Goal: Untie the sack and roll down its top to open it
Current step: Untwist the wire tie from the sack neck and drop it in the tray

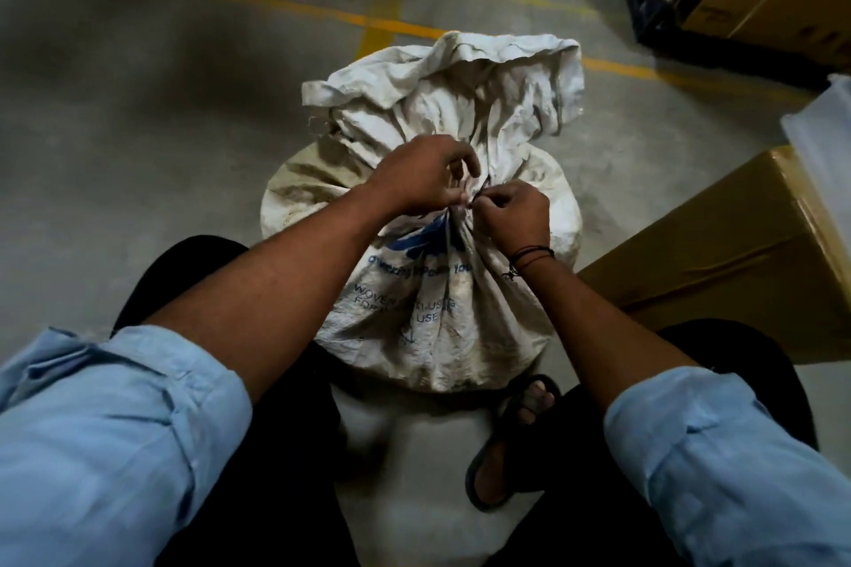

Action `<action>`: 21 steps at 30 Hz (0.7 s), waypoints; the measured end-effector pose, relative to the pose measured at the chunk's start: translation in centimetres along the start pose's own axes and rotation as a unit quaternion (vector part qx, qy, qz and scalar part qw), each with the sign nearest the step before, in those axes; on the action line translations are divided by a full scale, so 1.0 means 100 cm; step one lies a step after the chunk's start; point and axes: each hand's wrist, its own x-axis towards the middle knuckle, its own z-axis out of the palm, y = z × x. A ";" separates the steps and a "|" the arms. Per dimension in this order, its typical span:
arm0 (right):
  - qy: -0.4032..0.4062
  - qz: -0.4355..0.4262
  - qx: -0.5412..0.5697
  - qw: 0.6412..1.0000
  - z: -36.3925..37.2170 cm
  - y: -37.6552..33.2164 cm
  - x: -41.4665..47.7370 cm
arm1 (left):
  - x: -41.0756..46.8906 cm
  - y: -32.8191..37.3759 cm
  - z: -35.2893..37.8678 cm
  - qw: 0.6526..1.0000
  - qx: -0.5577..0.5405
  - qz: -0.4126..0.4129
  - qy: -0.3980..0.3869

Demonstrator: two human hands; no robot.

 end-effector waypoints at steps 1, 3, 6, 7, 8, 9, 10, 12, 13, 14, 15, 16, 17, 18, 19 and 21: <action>0.011 -0.005 0.002 1.000 -0.003 -0.002 -0.001 | 0.001 0.005 0.001 1.000 -0.002 0.019 0.010; 0.041 -0.011 0.024 0.999 -0.009 -0.005 -0.003 | 0.003 0.010 0.005 0.999 0.008 0.036 0.020; 0.081 -0.011 0.085 0.993 -0.022 -0.010 -0.003 | 0.002 0.015 0.009 0.998 0.046 0.028 0.031; 0.075 -0.009 0.106 0.991 -0.025 -0.011 -0.003 | 0.001 0.017 0.010 0.998 0.046 0.023 0.041; 0.057 -0.008 0.134 0.989 -0.028 -0.011 -0.002 | 0.000 0.019 0.012 0.998 0.037 0.016 0.055; 0.030 -0.003 0.167 0.986 -0.030 -0.012 -0.003 | -0.001 0.021 0.013 0.998 0.024 0.004 0.065; 0.006 0.006 0.205 0.979 -0.031 -0.010 -0.004 | -0.001 0.023 0.015 0.997 0.011 -0.013 0.070; -0.033 0.036 0.276 0.960 -0.032 -0.006 -0.006 | -0.001 0.025 0.017 0.995 -0.024 -0.060 0.070; -0.050 0.045 0.295 0.953 -0.033 -0.006 -0.008 | 0.000 0.027 0.017 0.993 -0.054 -0.077 0.075; -0.065 0.043 0.299 0.951 -0.032 -0.006 -0.009 | -0.001 0.028 0.017 0.988 -0.093 -0.087 0.082; -0.075 0.034 0.282 0.956 -0.032 -0.005 -0.008 | -0.001 0.030 0.015 0.982 -0.136 -0.091 0.089; -0.078 0.016 0.255 0.964 -0.031 -0.005 -0.007 | -0.002 0.031 0.013 0.976 -0.178 -0.091 0.091; -0.081 -0.004 0.219 0.972 -0.031 -0.006 -0.007 | -0.003 0.034 0.012 0.969 -0.211 -0.090 0.091; -0.085 -0.025 0.188 0.978 -0.031 -0.007 -0.006 | -0.004 0.037 0.010 0.964 -0.235 -0.088 0.091; -0.090 -0.042 0.165 0.981 -0.031 -0.009 -0.006 | -0.005 0.038 0.009 0.960 -0.245 -0.090 0.098; -0.099 -0.046 0.144 0.984 -0.032 -0.012 -0.004 | -0.006 0.038 0.005 0.952 -0.258 -0.103 0.129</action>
